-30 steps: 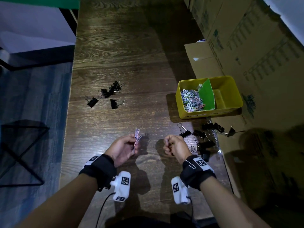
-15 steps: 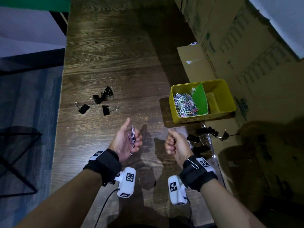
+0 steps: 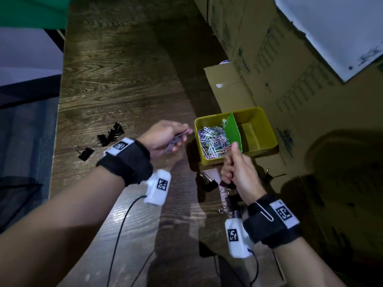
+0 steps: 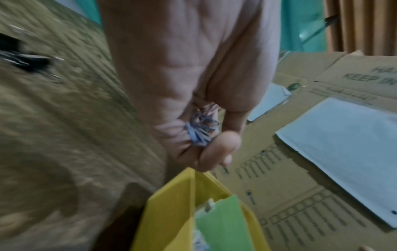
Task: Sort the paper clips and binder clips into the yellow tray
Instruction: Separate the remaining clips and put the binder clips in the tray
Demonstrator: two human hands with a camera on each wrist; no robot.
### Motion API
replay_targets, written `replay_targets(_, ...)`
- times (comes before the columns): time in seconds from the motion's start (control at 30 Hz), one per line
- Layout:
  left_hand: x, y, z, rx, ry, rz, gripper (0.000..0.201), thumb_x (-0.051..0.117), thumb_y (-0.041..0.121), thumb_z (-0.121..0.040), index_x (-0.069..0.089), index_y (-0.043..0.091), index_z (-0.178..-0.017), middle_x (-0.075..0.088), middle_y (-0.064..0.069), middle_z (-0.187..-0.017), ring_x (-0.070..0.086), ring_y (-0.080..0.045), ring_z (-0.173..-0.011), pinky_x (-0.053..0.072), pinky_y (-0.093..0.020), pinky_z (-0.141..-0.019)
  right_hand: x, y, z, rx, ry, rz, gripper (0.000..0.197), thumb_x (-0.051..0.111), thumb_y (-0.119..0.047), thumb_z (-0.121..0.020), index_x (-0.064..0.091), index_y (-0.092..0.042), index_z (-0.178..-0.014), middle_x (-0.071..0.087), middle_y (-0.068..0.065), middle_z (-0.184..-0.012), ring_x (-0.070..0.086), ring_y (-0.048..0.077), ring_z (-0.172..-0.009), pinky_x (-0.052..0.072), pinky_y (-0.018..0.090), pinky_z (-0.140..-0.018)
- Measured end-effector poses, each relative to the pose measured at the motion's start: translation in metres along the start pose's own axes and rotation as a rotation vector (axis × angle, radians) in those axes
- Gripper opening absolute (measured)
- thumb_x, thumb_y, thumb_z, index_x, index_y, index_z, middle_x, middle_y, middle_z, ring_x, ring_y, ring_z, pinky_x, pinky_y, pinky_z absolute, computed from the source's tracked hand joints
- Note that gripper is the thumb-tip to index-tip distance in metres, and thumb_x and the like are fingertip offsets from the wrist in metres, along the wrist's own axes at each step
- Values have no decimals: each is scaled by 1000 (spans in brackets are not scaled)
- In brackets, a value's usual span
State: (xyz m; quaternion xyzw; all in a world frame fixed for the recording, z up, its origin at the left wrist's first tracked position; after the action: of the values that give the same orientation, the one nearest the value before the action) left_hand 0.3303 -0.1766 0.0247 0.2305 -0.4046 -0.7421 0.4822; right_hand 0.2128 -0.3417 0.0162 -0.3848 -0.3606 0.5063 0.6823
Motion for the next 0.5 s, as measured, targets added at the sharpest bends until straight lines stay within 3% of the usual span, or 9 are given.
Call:
replay_targets(0.13, 44, 31, -28, 13, -14, -103, 10, 57, 14, -90, 60, 6, -96, 54, -4, -65, 48, -14, -48, 29, -23, -39, -9, -31, -9, -31, 13, -28, 46, 34, -57, -92, 37, -18, -67, 23, -8, -52, 23, 9, -45, 18, 26, -45)
replay_targets(0.23, 69, 35, -45, 2, -11, -194, 4, 54, 12, -92, 56, 9, -93, 52, -5, -71, 52, -13, -57, 43, -18, -39, -17, -55, -23, -57, 27, 38, 44, 32, -52, -96, 38, -18, -68, 24, -9, -52, 24, 11, -48, 20, 28, -47)
replay_targets(0.3, 76, 29, -57, -10, -2, -255, 2, 55, 13, -91, 56, 11, -91, 53, -6, -76, 54, -14, -64, 52, -21, -51, -21, -66, -35, -56, 48, 102, 43, 31, -51, -97, 39, -19, -69, 25, -8, -53, 26, 12, -50, 22, 28, -49)
replay_targets(0.43, 78, 26, -69, 52, 50, -490, 22, 56, 16, -88, 61, 10, -109, 63, -10, -91, 60, -24, -84, 49, -33, -74, -22, -72, -73, -34, 98, 444, 46, 26, -53, -98, 50, -19, -80, 43, -4, -60, 45, 15, -55, 41, 34, -61)
replay_targets(0.5, 75, 27, -68, 94, 79, -554, 32, 55, 14, -87, 60, 13, -119, 67, -9, -103, 64, -27, -93, 51, -36, -83, -19, -68, -91, -26, 94, 596, 50, 26, -55, -97, 56, -15, -97, 60, 3, -79, 58, 22, -72, 52, 42, -76)
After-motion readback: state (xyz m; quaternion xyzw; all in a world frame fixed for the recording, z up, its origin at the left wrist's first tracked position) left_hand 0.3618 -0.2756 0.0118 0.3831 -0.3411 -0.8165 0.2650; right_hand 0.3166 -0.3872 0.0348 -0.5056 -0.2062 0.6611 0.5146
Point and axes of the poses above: each hand's wrist, its own z-axis away from the middle knuckle, its own x-axis out of the palm, y = z × x, the point moved 6 cm from there along -z, towards the middle knuckle
